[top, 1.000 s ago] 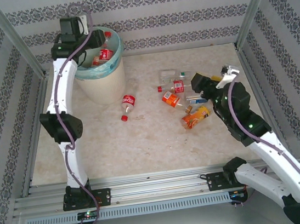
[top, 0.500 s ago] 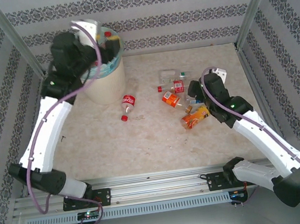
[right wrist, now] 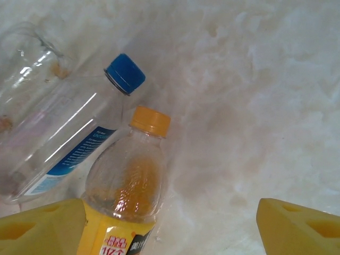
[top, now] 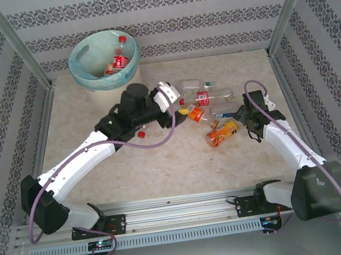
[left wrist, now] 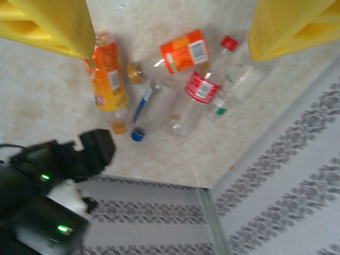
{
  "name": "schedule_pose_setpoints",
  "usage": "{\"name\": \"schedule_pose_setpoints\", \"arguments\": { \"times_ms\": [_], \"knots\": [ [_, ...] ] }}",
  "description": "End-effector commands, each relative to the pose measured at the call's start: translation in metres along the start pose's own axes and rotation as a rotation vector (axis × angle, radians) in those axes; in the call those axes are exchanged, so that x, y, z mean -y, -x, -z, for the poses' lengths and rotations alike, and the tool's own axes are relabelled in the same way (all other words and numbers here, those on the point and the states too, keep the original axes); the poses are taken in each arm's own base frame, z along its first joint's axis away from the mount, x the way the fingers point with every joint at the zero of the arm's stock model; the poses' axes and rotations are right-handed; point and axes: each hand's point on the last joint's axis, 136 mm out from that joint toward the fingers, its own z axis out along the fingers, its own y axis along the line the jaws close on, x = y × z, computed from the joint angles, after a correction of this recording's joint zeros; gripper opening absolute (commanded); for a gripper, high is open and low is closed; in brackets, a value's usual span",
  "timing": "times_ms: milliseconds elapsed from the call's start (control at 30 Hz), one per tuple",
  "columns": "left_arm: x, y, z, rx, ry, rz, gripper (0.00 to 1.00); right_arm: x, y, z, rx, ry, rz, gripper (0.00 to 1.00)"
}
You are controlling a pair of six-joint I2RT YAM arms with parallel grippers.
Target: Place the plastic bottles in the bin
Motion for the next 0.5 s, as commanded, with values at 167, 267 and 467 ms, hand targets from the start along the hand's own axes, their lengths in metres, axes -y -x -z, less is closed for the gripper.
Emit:
{"name": "schedule_pose_setpoints", "arguments": {
  "times_ms": [167,267,467],
  "knots": [
    [0.056,-0.028,-0.021,0.039,-0.097,0.063,0.78,-0.018,-0.002,-0.027,-0.027,0.078,-0.074,0.78],
    [0.063,-0.045,-0.027,-0.004,-0.082,0.102,0.77,-0.022,-0.002,-0.034,-0.041,0.074,-0.079,0.78],
    [0.058,-0.057,-0.023,-0.009,-0.018,0.161,0.77,-0.023,-0.011,-0.055,-0.087,0.048,-0.068,0.78]
  ]
}}
